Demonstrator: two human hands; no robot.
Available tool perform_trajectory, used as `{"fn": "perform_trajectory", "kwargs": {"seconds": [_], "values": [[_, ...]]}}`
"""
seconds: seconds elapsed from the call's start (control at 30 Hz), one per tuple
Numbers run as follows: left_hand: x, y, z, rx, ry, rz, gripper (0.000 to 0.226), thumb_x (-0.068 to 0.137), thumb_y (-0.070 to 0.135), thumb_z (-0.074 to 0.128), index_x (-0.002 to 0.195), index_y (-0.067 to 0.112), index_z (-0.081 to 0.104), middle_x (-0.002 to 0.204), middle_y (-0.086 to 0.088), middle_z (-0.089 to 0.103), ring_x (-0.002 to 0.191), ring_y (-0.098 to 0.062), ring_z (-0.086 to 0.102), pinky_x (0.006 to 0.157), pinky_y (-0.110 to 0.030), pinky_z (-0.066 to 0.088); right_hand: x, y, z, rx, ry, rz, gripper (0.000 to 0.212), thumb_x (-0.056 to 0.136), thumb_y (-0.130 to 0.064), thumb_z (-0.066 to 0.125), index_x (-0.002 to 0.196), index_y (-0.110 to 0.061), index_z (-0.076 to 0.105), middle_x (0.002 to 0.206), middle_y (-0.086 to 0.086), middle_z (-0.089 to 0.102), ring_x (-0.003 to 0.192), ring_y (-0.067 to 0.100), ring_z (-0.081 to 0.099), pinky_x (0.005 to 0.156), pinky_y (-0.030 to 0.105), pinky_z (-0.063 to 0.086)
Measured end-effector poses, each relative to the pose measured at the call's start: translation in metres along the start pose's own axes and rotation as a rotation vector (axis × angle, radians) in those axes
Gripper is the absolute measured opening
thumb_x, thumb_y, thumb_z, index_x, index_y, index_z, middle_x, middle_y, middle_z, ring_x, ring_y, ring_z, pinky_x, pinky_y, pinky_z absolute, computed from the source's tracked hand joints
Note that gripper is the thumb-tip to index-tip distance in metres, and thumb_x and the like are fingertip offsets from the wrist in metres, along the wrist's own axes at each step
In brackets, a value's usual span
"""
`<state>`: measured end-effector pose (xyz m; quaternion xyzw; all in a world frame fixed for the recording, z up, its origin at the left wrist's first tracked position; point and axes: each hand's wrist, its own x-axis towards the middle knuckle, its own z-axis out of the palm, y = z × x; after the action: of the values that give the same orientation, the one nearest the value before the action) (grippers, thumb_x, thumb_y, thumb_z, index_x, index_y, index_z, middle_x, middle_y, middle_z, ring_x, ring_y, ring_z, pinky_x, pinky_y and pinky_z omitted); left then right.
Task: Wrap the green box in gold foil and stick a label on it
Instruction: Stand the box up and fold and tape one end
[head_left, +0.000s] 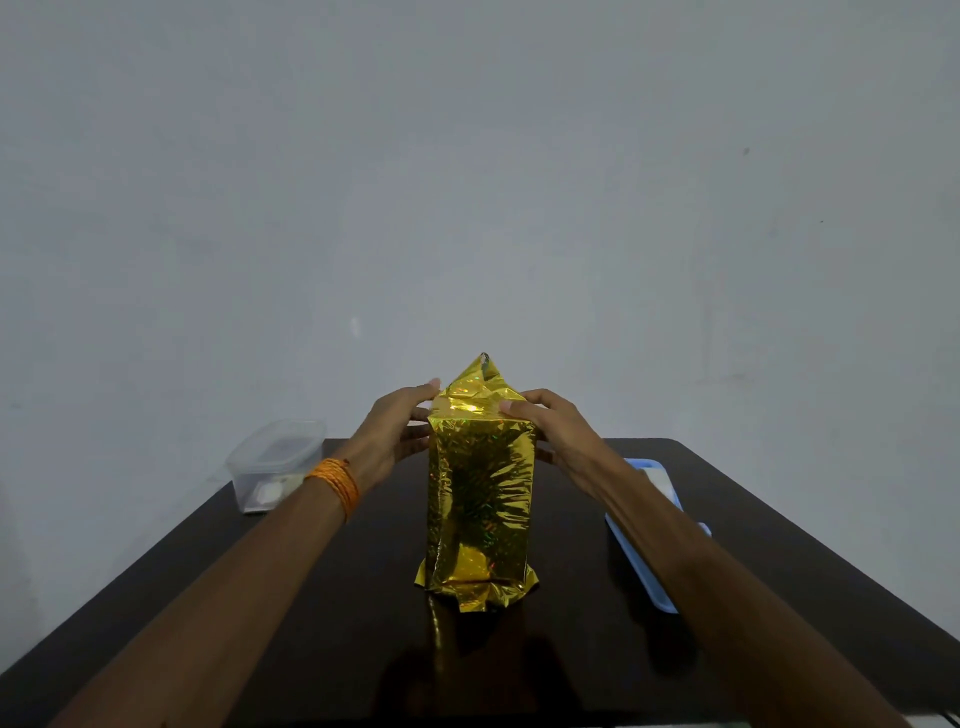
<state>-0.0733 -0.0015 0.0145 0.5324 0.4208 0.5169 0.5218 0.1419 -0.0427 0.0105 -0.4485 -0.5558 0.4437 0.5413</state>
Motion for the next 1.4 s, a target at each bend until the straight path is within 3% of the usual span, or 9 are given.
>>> {"fn": "perform_trajectory", "kwargs": {"seconds": [0.27,0.47,0.63,0.7,0.83,1.0,1.1,1.27,1.4], "values": [[0.004,-0.011,0.003,0.024,0.057,0.095,0.014,0.085,0.028,0.074,0.088,0.014,0.074,0.082,-0.002,0.07,0.084,-0.021,0.064,0.076,-0.033,0.051,-0.004,-0.005,0.005,-0.085,0.08,-0.05,0.04,0.088,-0.037,0.073,0.116,-0.014,0.058,0.107,0.009,0.072,0.087,0.013,0.07,0.067,0.023,0.053],[-0.003,-0.015,0.005,0.021,0.182,0.168,0.016,0.085,0.025,0.074,0.094,0.012,0.071,0.103,-0.012,0.07,0.089,-0.023,0.065,0.07,-0.032,0.054,-0.038,-0.007,0.028,-0.51,0.561,-0.547,0.016,0.095,-0.028,0.058,0.111,-0.022,0.059,0.106,-0.003,0.059,0.098,0.013,0.058,0.078,0.033,0.052],[-0.017,-0.013,0.015,0.165,0.362,0.19,0.04,0.071,0.049,0.074,0.094,0.018,0.062,0.099,-0.007,0.07,0.089,-0.025,0.068,0.078,-0.045,0.059,-0.064,-0.01,0.067,-0.854,0.217,-0.493,0.05,0.083,-0.04,0.067,0.128,-0.026,0.052,0.122,-0.006,0.047,0.112,0.013,0.051,0.086,0.036,0.051],[-0.028,-0.01,0.019,0.2,0.388,0.183,0.044,0.071,0.046,0.077,0.098,0.017,0.057,0.101,-0.007,0.067,0.089,-0.023,0.068,0.077,-0.044,0.059,-0.061,-0.005,0.069,-0.932,0.216,-0.466,0.062,0.08,-0.046,0.07,0.133,-0.022,0.048,0.127,-0.003,0.041,0.118,0.016,0.045,0.087,0.034,0.051],[-0.045,-0.002,0.019,0.089,0.14,0.074,0.054,0.075,0.034,0.083,0.112,0.013,0.05,0.1,-0.01,0.067,0.09,-0.026,0.07,0.068,-0.036,0.059,-0.046,0.001,0.055,-0.963,0.233,-0.369,0.081,0.073,-0.061,0.074,0.137,-0.022,0.043,0.133,-0.001,0.04,0.121,0.019,0.044,0.088,0.039,0.051],[-0.054,0.009,0.02,0.226,0.014,0.186,0.033,0.086,0.012,0.073,0.112,0.01,0.053,0.094,-0.014,0.069,0.079,-0.021,0.07,0.058,-0.023,0.057,-0.031,0.009,0.048,-1.009,0.337,-0.378,0.088,0.064,-0.078,0.069,0.13,-0.026,0.046,0.126,-0.004,0.05,0.114,0.019,0.049,0.089,0.044,0.049],[-0.05,0.011,0.012,0.203,0.022,0.198,0.016,0.092,0.006,0.061,0.107,0.007,0.056,0.089,-0.016,0.073,0.082,-0.027,0.073,0.069,-0.032,0.061,-0.03,0.009,0.047,-0.958,0.368,-0.382,0.077,0.064,-0.071,0.07,0.124,-0.027,0.048,0.12,-0.006,0.051,0.11,0.018,0.049,0.088,0.042,0.047],[-0.041,-0.001,-0.006,0.355,0.419,0.427,0.021,0.087,0.011,0.065,0.106,0.012,0.056,0.08,-0.004,0.069,0.079,-0.018,0.065,0.069,-0.032,0.047,-0.028,0.007,0.039,-0.62,0.193,-0.381,0.064,0.066,-0.038,0.077,0.119,-0.029,0.042,0.114,-0.004,0.054,0.098,0.02,0.057,0.08,0.04,0.053],[-0.032,-0.002,-0.021,0.243,0.134,0.373,0.051,0.078,0.024,0.064,0.128,0.026,0.055,0.115,-0.003,0.06,0.102,-0.02,0.062,0.081,-0.03,0.049,-0.021,0.004,0.022,-0.386,0.034,-0.313,0.05,0.074,-0.003,0.073,0.111,-0.018,0.043,0.115,0.007,0.058,0.105,0.025,0.06,0.076,0.038,0.055]]}}
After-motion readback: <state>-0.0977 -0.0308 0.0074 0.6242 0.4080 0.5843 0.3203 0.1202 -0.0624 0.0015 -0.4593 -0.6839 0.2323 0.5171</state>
